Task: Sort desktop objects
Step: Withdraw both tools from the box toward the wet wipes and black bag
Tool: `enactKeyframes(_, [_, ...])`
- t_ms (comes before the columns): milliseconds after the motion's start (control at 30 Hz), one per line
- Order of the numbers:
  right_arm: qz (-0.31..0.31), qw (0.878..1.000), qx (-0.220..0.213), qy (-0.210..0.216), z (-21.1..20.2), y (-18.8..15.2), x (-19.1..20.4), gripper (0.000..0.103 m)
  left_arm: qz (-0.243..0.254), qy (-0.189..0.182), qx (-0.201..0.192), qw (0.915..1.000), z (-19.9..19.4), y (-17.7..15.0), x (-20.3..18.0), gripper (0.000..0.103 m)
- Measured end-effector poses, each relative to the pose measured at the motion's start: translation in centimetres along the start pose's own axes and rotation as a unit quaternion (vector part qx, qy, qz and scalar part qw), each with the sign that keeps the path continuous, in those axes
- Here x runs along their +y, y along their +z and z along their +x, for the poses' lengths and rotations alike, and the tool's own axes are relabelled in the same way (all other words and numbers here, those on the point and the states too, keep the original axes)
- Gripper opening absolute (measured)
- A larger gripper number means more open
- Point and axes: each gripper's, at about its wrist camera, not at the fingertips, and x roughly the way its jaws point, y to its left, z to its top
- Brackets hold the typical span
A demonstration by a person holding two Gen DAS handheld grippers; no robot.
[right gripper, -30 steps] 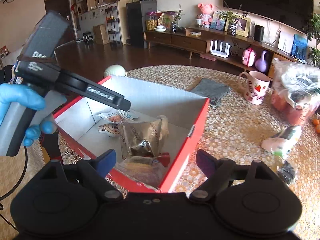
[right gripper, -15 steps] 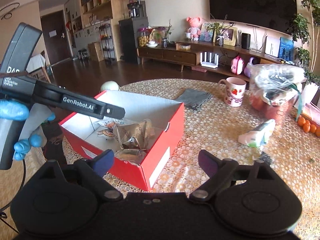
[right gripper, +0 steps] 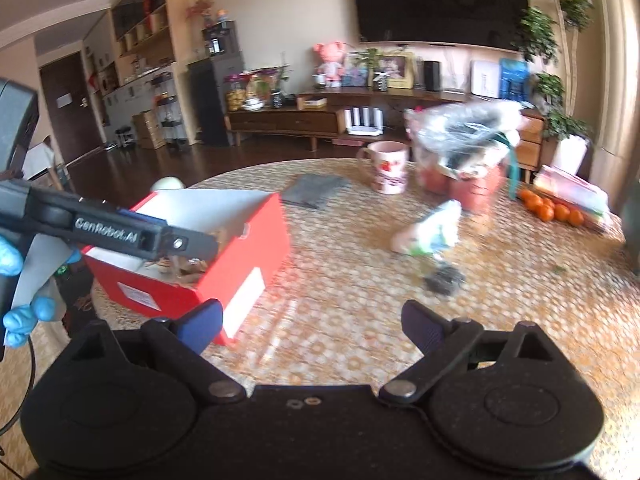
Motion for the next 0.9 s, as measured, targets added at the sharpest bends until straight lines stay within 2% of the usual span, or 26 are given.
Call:
enactKeyframes(400, [0.022,0.999,0.003,-0.045,-0.7,-2.5,-6.0,0.098,0.018,-0.031,0.027,0.9990,4.5,0.3,-5.4,0.082])
enactKeyframes(733, [0.036,0.997,0.017,-0.069,0.9,-3.9,-10.9,0.098,0.060,-0.053,0.046,0.9957,9.8,2.6,-9.6,0.082])
enactKeyframes(800, [0.036,0.996,0.022,-0.073,1.5,-4.2,-11.7,0.098,0.069,-0.055,0.047,0.9950,11.0,3.0,-10.2,0.089])
enactKeyframes(900, [0.039,0.996,0.032,-0.075,2.6,-4.4,-12.8,0.098,0.081,-0.057,0.052,0.9937,12.7,3.9,-10.8,0.091])
